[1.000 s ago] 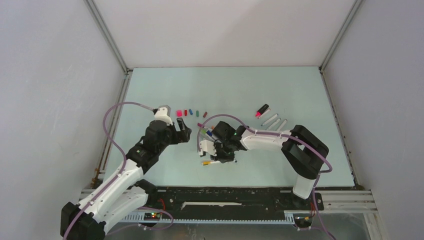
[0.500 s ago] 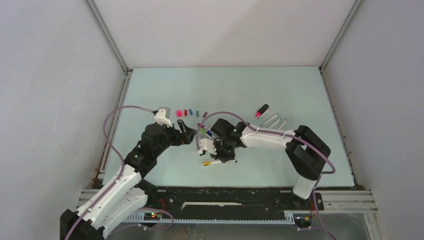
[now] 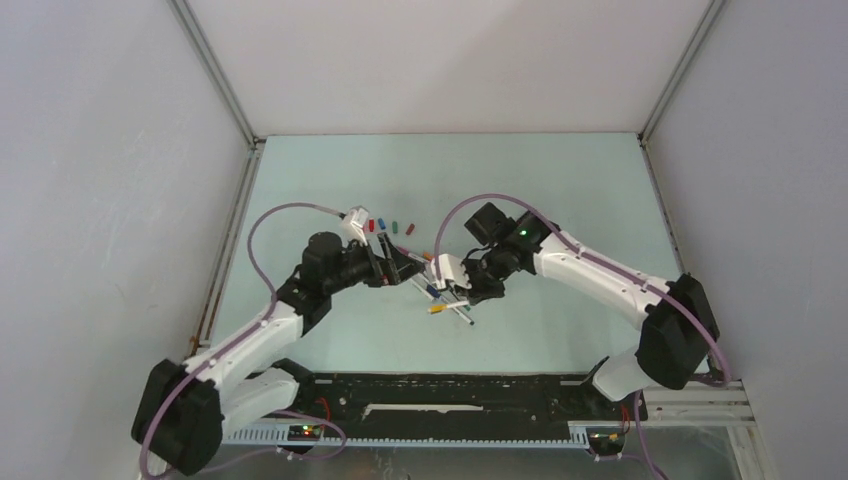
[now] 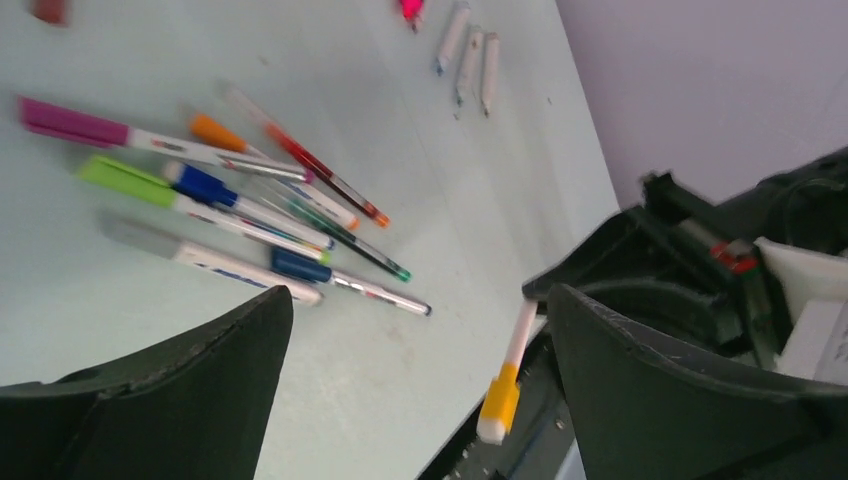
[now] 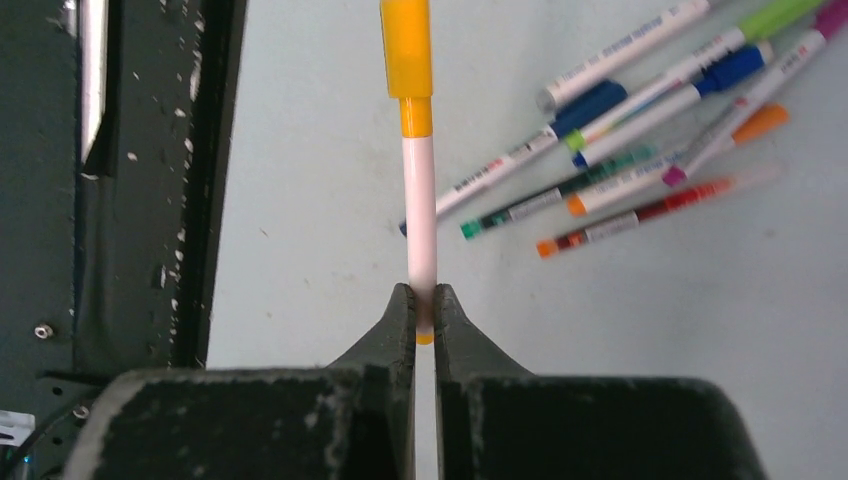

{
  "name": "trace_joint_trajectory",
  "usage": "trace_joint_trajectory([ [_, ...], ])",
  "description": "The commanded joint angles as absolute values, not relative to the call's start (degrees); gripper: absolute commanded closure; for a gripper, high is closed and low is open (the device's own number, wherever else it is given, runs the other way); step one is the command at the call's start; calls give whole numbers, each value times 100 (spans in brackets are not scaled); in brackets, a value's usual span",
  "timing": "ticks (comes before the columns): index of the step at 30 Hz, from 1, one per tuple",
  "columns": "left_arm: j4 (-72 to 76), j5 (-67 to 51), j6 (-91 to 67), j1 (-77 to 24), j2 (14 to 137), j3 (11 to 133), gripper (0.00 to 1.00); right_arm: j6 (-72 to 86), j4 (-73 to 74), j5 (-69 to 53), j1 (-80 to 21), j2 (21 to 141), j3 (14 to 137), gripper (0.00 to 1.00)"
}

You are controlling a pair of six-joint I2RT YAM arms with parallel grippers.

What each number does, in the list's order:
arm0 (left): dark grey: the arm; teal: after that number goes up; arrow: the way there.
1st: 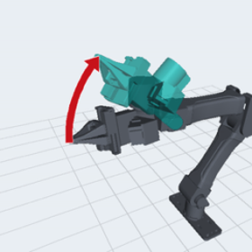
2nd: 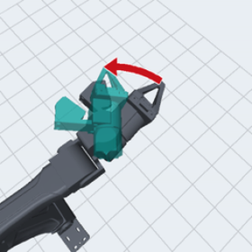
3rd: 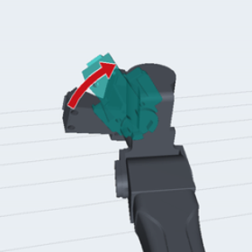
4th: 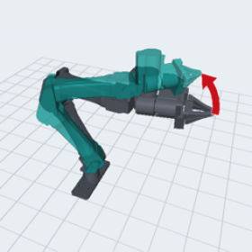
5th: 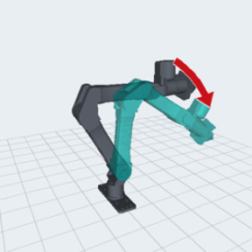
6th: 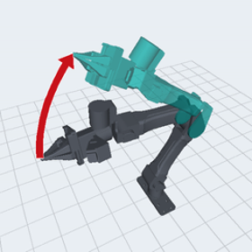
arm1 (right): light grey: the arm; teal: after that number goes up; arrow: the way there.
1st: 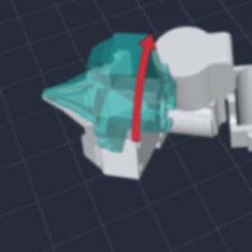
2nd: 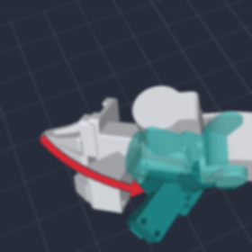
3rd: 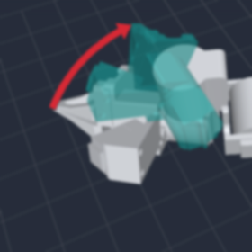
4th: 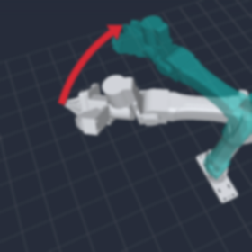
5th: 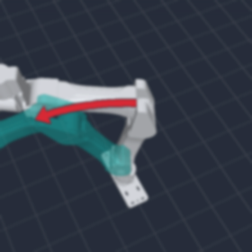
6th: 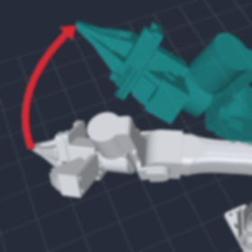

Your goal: Open the pen caps

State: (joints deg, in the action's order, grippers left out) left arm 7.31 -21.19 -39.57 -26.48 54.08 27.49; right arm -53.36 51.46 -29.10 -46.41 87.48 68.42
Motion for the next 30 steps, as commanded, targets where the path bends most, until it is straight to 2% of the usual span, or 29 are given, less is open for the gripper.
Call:
trace_joint_trajectory([
  [1, 1818, -3561, -4647, -2619, 6264, 3024, 1, -5801, 5283, -2776, -4316, 8229, 6672, 100],
  [8, 3431, -4709, -5489, -2847, 7447, 3071, 5, -5821, 5076, -2401, -4232, 8050, 6454, 100],
  [13, 3579, -5035, -5570, -3190, 7975, 3272, 11, -5762, 4973, -2329, -4191, 8004, 6415, 100],
  [23, 3134, -5174, -5211, -3530, 8399, 3577, 39, -5644, 4873, -2244, -4112, 7940, 6412, 100],
  [30, 2252, -5057, -4669, -3601, 8404, 3803, 42, -5578, 4816, -2156, -4071, 7938, 6412, 100],
])
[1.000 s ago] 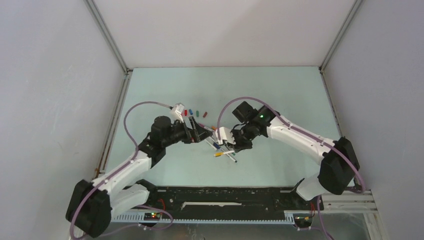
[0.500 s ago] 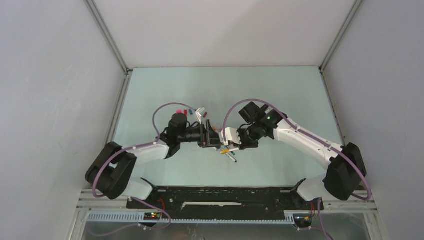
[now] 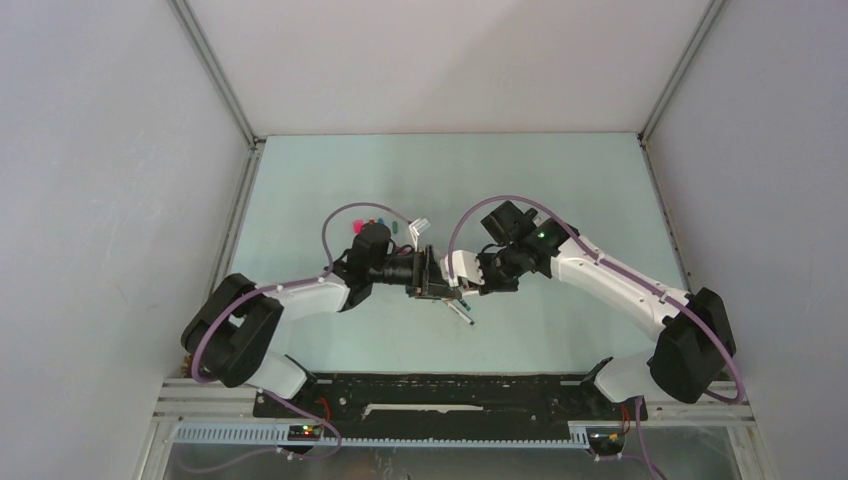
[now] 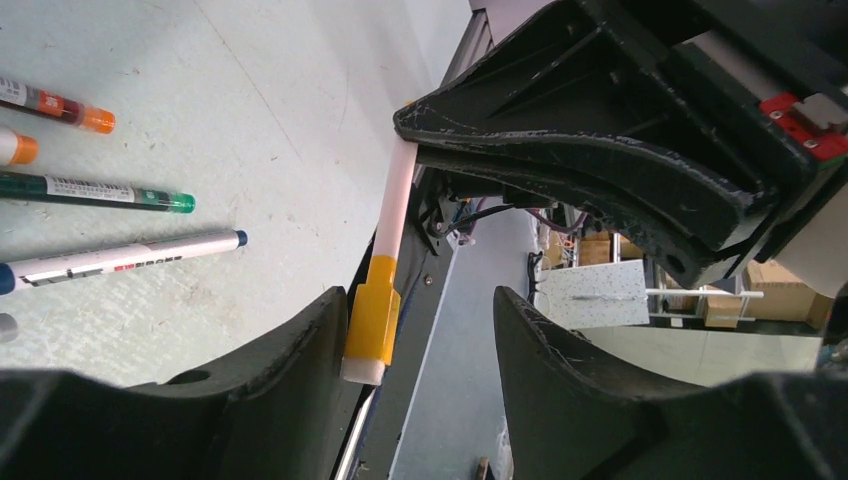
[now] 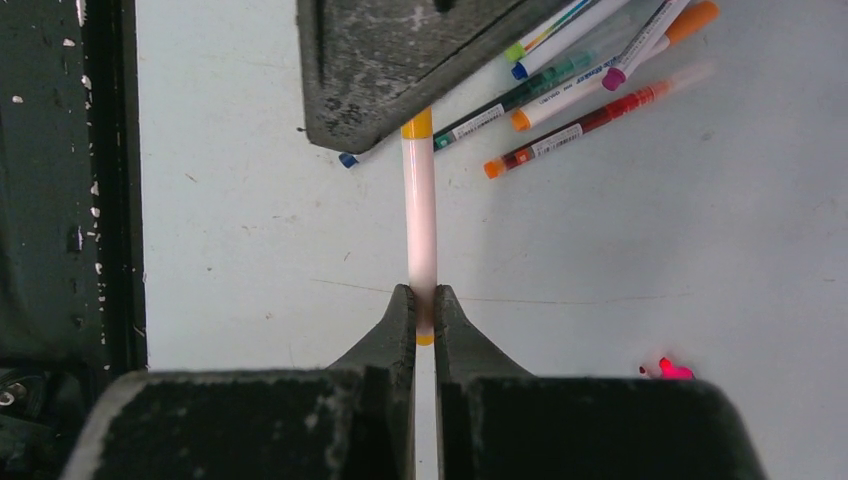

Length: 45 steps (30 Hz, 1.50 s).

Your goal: Open the pen caps

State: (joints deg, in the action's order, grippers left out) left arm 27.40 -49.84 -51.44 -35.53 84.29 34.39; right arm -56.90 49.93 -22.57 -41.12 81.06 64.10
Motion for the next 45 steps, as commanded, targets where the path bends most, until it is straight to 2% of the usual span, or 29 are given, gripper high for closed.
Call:
trace_joint_trajectory([
  [1, 2131, -5033, -4602, -3603, 8403, 3832, 42, -5573, 4801, -2149, -4063, 7937, 6414, 100],
  [5, 1872, -5007, -4468, -3603, 8451, 3908, 46, -5555, 4790, -2123, -4063, 7948, 6412, 100],
  [9, 1846, -5049, -4470, -3625, 8507, 3966, 56, -5548, 4782, -2118, -4069, 7951, 6413, 100],
  [11, 1858, -5080, -4480, -3634, 8540, 3994, 64, -5546, 4772, -2118, -4075, 7954, 6416, 100],
  [15, 1957, -5174, -4546, -3652, 8633, 4024, 97, -5538, 4753, -2109, -4095, 7918, 6403, 100],
  [16, 1981, -5181, -4563, -3655, 8636, 4025, 99, -5537, 4727, -2109, -4111, 7899, 6385, 100],
  [19, 1983, -5158, -4542, -3654, 8595, 4004, 100, -5493, 4667, -2109, -4113, 7834, 6340, 97],
  [22, 1762, -5010, -4361, -3653, 8516, 4029, 100, -5247, 4518, -2172, -3978, 7785, 6341, 70],
  [25, 1641, -4847, -4227, -3650, 8403, 4006, 100, -5087, 4484, -2533, -3724, 7625, 6343, 53],
  [31, 1687, -4246, -3999, -3655, 8080, 3968, 100, -4816, 4621, -3930, -2900, 7163, 6496, 45],
  [34, 1701, -3690, -3735, -3704, 7779, 3921, 100, -4523, 4593, -5120, -2325, 6993, 6498, 41],
  [38, 1831, -2506, -3061, -3991, 7066, 3724, 100, -3396, 4081, -6823, -1449, 7038, 6458, 39],
  [40, 1985, -1809, -2718, -4271, 6708, 3553, 100, -2544, 3432, -7472, -1151, 7110, 6268, 36],
  [42, 2348, -1249, -2464, -4485, 6380, 3301, 100, -1009, 2150, -7987, -950, 7181, 5902, 32],
  [45, 2861, -503, -2197, -4779, 6042, 2976, 100, 2086, -1137, -8530, -830, 7303, 5049, 22],
])
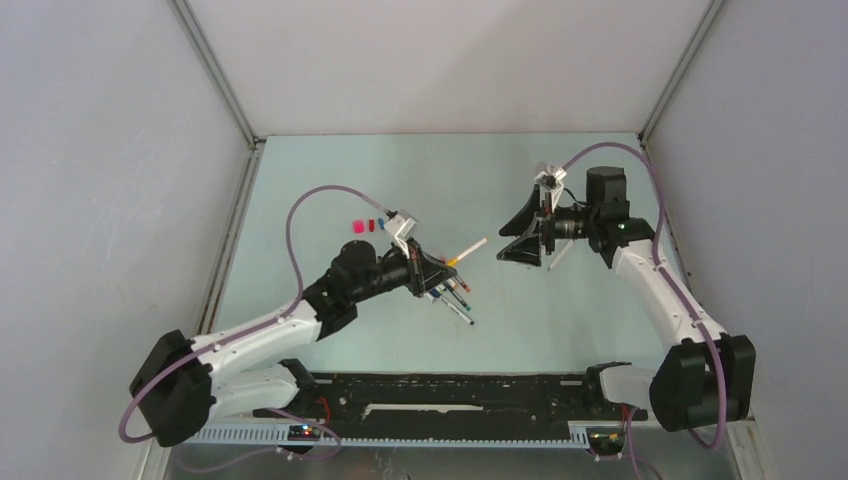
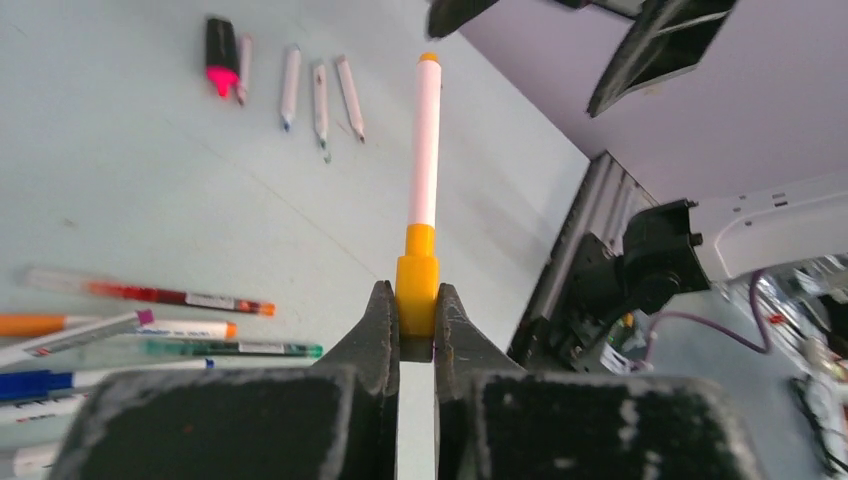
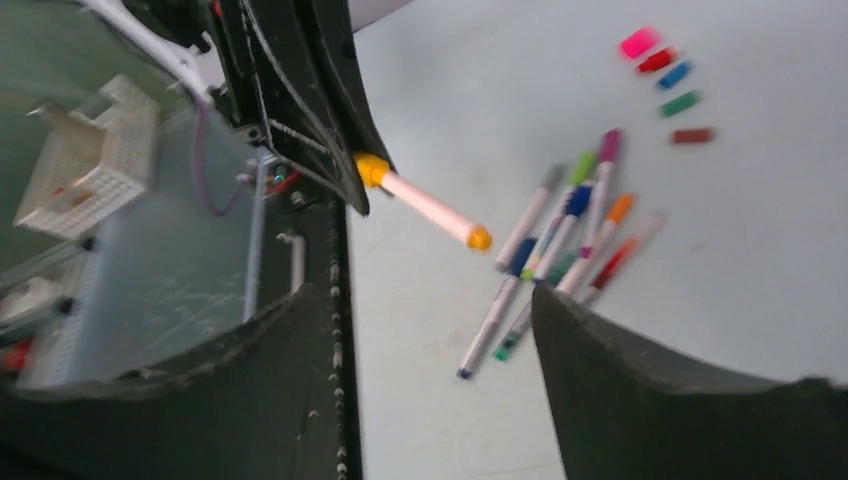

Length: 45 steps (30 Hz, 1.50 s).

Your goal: Open the pen caps

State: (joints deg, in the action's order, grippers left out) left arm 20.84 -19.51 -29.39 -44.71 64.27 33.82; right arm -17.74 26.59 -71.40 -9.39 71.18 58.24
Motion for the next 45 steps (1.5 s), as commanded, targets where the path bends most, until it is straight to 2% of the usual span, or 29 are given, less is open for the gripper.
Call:
trace_joint_trajectory([
  [1, 2895, -236, -2137, -4871, 5979, 2939, 100, 2820, -1926, -8381, -848, 7350, 4838, 16],
  [3, 2977, 68, -2037, -5033, 5947, 2949, 100, 3322, -2174, -7895, -927, 7386, 4722, 6],
  [5, 2974, 364, -1995, -5175, 5998, 3037, 100, 3758, -2149, -7307, -1048, 7378, 4693, 6],
  [10, 3004, 562, -1959, -5370, 6287, 3278, 100, 4825, -1834, -6117, -1309, 7396, 4589, 11],
  [14, 3087, 554, -1976, -5452, 6452, 3393, 100, 5519, -2035, -5858, -1423, 7654, 4456, 15],
  [18, 3168, 511, -2012, -5472, 6545, 3434, 100, 6281, -2529, -6095, -1575, 8104, 4386, 29],
  [31, 3145, 333, -2039, -5476, 6682, 3506, 100, 6837, -3212, -6364, -2133, 8474, 4386, 53],
  [33, 3121, 342, -2031, -5476, 6693, 3515, 100, 6925, -3379, -6445, -2139, 8521, 4386, 62],
  [34, 3105, 350, -2026, -5476, 6690, 3520, 100, 6962, -3465, -6479, -2144, 8533, 4386, 72],
  [36, 3005, 333, -2009, -5476, 6689, 3545, 100, 6925, -3556, -6476, -2125, 8539, 4386, 98],
  [45, 2604, 248, -1652, -5476, 6387, 3372, 100, 6791, -3455, -6326, -1377, 8539, 4362, 100],
])
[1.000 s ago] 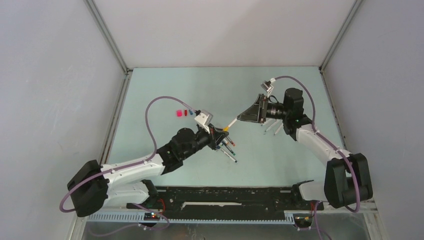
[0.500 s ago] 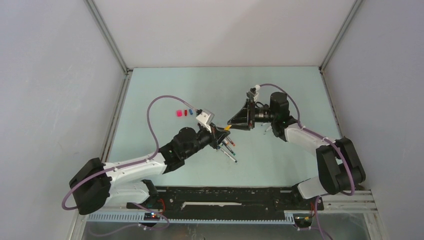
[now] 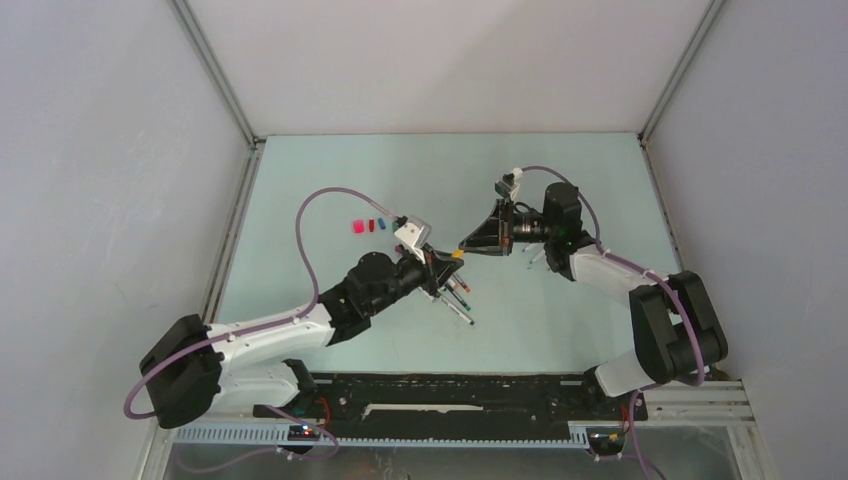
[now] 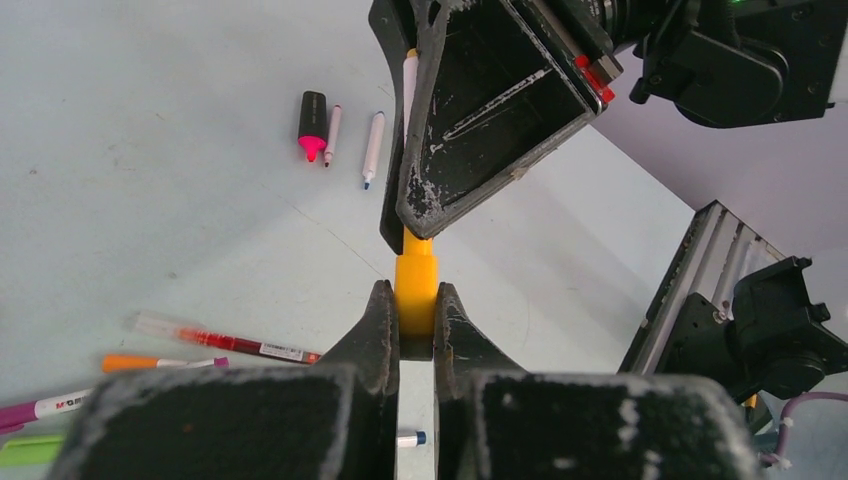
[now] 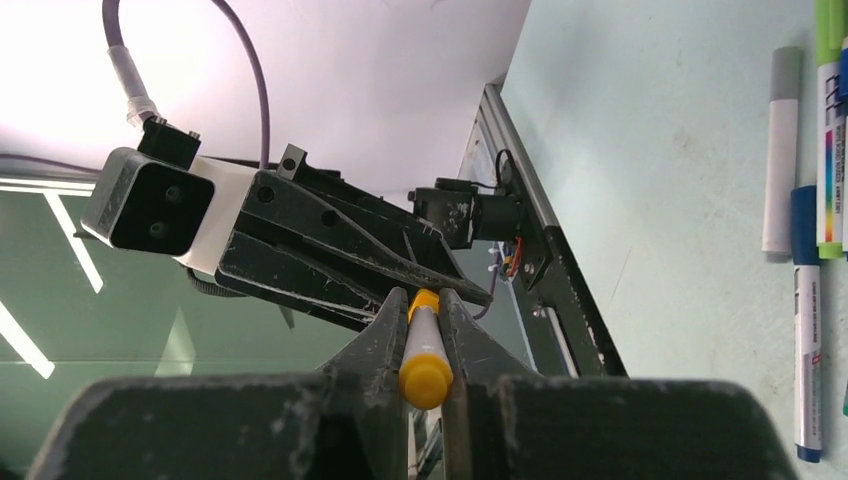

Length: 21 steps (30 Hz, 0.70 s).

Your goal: Open the pen caps

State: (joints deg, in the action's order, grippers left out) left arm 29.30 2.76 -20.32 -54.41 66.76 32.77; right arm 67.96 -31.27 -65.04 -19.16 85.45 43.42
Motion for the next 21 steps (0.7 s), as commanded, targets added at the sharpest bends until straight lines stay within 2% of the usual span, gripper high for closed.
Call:
trace_joint_trajectory([
  [1, 2566, 268, -1597, -5476, 6329, 3326, 100, 6889, -3575, -6336, -1293, 8558, 4333, 100],
  [15, 2144, 577, -1283, -5476, 5601, 2889, 100, 7127, -3835, -5957, -678, 8535, 4032, 100],
  [21, 1947, 809, -1332, -5464, 5563, 2898, 100, 6347, -3738, -5985, -574, 8448, 4024, 100],
])
